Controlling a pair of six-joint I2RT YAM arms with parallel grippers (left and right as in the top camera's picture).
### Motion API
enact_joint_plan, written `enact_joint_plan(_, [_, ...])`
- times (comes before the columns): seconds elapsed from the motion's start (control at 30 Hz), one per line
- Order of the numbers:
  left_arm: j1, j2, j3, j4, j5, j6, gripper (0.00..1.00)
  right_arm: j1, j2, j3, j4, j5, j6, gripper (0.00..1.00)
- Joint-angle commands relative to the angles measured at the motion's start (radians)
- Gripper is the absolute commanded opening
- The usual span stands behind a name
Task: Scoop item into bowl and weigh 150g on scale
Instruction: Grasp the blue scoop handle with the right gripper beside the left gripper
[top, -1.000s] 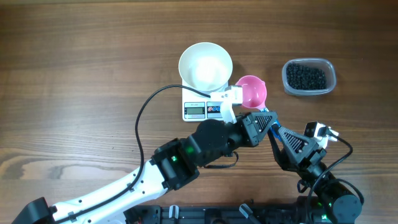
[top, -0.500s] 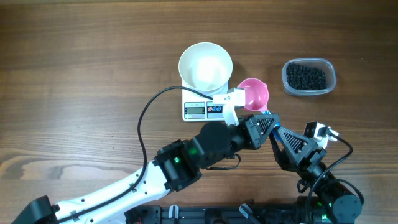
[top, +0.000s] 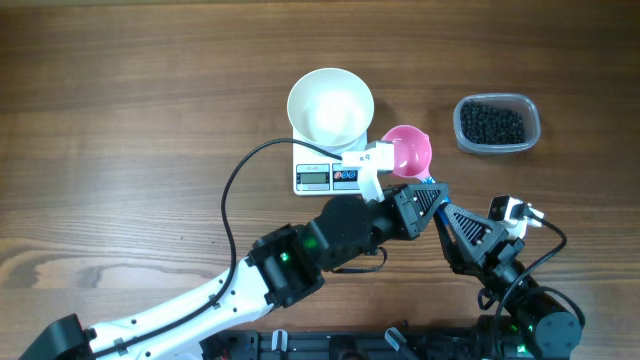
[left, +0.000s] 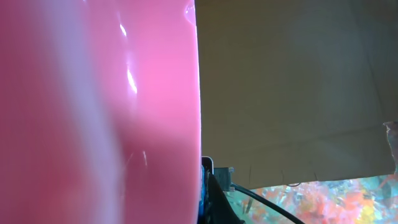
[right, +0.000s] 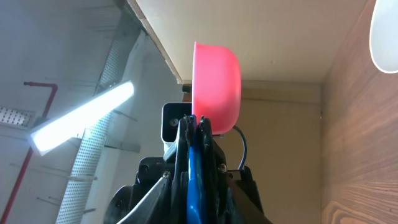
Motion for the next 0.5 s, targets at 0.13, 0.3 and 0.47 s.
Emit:
enact_joint_plan(0.13, [-0.003,0.006,-0.003,0.006,-0.014,-0.002,0.04,0.004,-0.005,-0.001,-0.016,0.018,0.013,0.21])
enact_joint_plan(0.3, [-0.003,0.006,-0.003,0.006,-0.014,-0.002,0.04,0.004,-0.005,-0.001,-0.043,0.022,0.010,0.21])
enact_joint_plan(0.47, [-0.003,0.006,-0.003,0.007,-0.014,-0.002,0.04,0.004,-0.005,-0.001,-0.043,0.030,0.010,0.26])
